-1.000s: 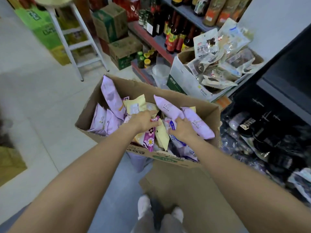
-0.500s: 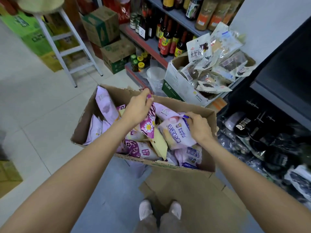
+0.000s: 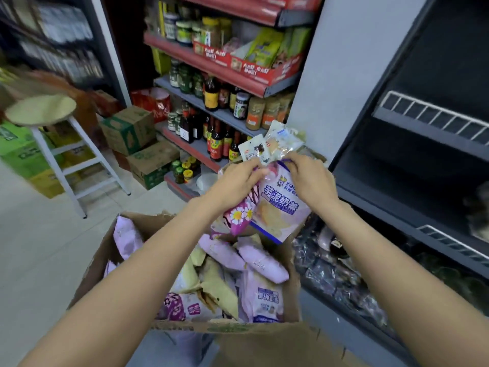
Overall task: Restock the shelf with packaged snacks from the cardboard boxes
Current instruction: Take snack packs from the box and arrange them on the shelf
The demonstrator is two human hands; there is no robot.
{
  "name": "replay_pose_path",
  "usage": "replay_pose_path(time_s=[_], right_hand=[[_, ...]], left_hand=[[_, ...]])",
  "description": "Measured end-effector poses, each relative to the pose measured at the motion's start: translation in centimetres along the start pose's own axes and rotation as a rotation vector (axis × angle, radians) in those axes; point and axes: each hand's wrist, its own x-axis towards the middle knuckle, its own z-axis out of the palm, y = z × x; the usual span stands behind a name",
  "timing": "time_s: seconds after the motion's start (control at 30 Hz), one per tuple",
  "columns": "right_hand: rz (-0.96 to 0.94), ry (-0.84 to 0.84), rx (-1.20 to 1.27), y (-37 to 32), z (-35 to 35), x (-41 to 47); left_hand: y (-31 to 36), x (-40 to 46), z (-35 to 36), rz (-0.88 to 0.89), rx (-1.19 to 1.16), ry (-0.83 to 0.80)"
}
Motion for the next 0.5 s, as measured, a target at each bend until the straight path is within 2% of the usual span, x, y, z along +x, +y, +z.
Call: replay_pose_path(time_s=[0.17, 0.3, 0.4, 0.47, 0.5], right_hand=[[0.083, 0.151, 0.125, 3.4, -6.6, 1.6], [0.155, 0.252, 0.615, 8.7, -11.8, 2.8], [0.244, 0.173, 0.973, 14.3, -15.2, 3.6], [0.195, 0.056, 1.046, 17.6, -16.5, 4.3], [0.164, 0.051, 1.030, 19.0, -17.2, 4.8]], left_hand=[[6.9, 5.8, -0.1, 0.133, 0.053, 0.037], [11.7, 10.6, 0.4, 0.204, 0.007, 0.130], [15.0, 14.7, 1.0, 0.152, -0.111, 0.241], [17.8, 17.6, 1.7, 0.108, -0.231, 0.259], [19.2, 19.2, 2.3, 0.098, -0.310, 0.245]])
